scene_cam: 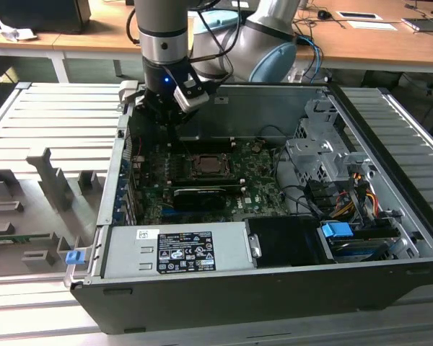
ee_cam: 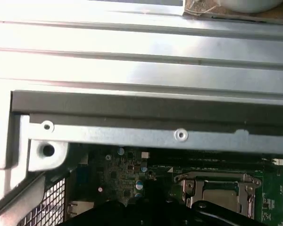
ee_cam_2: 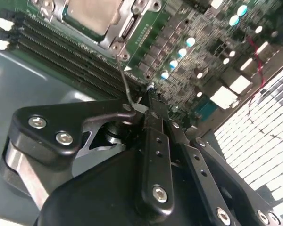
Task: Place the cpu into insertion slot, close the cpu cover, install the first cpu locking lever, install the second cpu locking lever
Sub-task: 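Install the first cpu locking lever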
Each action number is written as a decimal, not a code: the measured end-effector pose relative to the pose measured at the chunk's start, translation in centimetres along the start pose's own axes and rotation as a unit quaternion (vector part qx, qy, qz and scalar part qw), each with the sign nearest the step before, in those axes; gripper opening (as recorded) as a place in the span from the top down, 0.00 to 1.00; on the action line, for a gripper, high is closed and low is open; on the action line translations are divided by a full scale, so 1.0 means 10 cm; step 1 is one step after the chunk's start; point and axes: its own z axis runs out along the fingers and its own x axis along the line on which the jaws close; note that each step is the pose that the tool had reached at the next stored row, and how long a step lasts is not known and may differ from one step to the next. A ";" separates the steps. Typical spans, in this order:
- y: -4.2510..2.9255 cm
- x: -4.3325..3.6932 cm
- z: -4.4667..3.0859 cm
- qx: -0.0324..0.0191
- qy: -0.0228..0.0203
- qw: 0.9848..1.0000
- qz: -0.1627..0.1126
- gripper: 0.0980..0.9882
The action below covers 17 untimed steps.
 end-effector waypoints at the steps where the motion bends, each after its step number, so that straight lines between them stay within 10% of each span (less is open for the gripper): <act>1: 0.002 -0.008 0.001 0.000 0.000 1.000 0.000 0.99; 17: -0.038 -0.691 0.109 -0.001 0.004 1.000 0.000 0.99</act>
